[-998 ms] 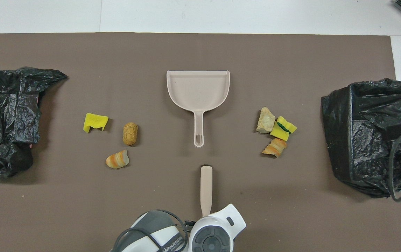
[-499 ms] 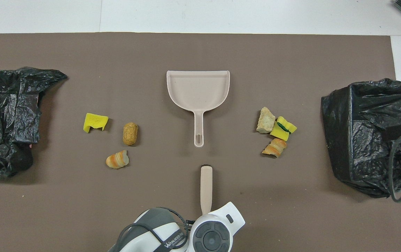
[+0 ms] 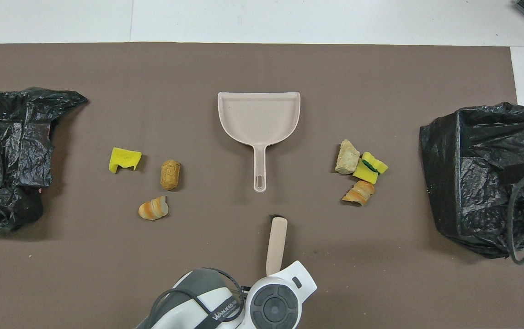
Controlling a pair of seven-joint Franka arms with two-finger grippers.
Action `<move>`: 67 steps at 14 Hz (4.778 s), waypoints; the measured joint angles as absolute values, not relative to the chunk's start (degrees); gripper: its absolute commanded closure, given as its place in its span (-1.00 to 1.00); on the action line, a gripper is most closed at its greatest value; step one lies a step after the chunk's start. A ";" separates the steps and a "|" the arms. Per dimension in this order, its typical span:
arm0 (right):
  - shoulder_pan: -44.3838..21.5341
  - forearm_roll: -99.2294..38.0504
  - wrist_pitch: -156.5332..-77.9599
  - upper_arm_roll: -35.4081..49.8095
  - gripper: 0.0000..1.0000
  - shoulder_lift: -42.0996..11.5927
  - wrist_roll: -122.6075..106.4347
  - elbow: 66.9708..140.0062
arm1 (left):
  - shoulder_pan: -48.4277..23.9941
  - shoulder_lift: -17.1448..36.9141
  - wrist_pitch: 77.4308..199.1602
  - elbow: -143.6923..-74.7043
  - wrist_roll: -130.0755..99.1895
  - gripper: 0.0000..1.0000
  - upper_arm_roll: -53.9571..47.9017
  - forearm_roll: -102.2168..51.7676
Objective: Sweep and dump trash in bin
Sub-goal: 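Grasp the beige brush handle with the left gripper and lift it, then grasp the dustpan with the right gripper while the left gripper holds the brush, then set the dustpan by the snacks while the left gripper lowers the brush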
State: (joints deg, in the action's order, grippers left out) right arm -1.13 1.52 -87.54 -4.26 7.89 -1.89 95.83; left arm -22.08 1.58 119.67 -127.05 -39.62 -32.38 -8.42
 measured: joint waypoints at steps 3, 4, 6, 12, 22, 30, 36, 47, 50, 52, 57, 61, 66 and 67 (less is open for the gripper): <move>-1.22 1.52 -87.54 -4.08 -1.00 7.90 -2.05 95.83 | -17.34 0.38 114.65 -123.54 -39.61 1.00 -32.13 -6.89; -1.41 1.52 -87.54 -3.80 -1.00 7.90 -2.06 95.83 | -15.78 -0.25 113.84 -123.17 -39.61 1.00 -32.08 -6.24; -2.60 1.52 -87.54 -3.28 -1.00 7.90 -2.06 95.82 | -12.25 -1.37 112.54 -123.11 -39.61 1.00 -31.97 -4.61; -12.97 1.55 -91.04 -2.30 -1.00 4.98 3.60 96.04 | 0.35 -1.61 111.96 -122.02 -36.77 1.00 -31.78 -0.37; -29.95 -4.58 -109.43 -1.56 -1.00 -20.61 34.72 89.75 | 25.79 -1.30 111.81 -120.95 -4.90 1.00 -31.60 1.39; -32.44 -7.74 -113.75 -0.62 -1.00 -28.61 36.03 86.80 | 30.59 0.72 115.54 -125.23 5.19 1.00 -32.98 1.41; -32.39 -7.74 -115.91 -0.72 -0.32 -29.49 35.74 87.07 | 22.87 0.62 115.19 -126.99 8.43 1.00 -33.55 1.41; -32.22 -7.38 -112.50 -0.82 1.00 -28.39 27.37 86.98 | 23.88 -0.31 113.04 -125.68 -0.88 1.00 -32.35 1.41; -28.94 -7.43 -103.37 -1.29 1.00 -21.86 11.63 87.06 | 23.67 -1.19 112.06 -126.32 -4.83 1.00 -32.71 1.41; -25.01 -7.43 -97.09 -1.36 1.00 -15.81 -1.44 88.53 | 23.48 -1.69 112.03 -127.13 -5.37 1.00 -32.93 1.41; -24.63 -4.33 -97.78 -1.10 1.00 -8.79 -30.53 98.20 | 22.04 -2.88 115.37 -130.84 -5.44 1.00 -33.26 1.26; -29.06 2.70 -100.53 -0.68 1.00 -9.35 -36.82 102.23 | 20.78 -2.51 117.99 -131.45 -5.44 1.00 -33.43 1.01; -33.48 3.52 -103.16 -0.47 1.00 -12.55 -36.70 103.12 | 19.59 -2.17 119.50 -131.47 -5.36 1.00 -33.49 0.47; -34.25 3.49 -104.65 -0.46 1.00 -13.77 -36.04 103.28 | 18.77 -1.85 119.53 -131.49 -5.33 1.00 -33.51 0.36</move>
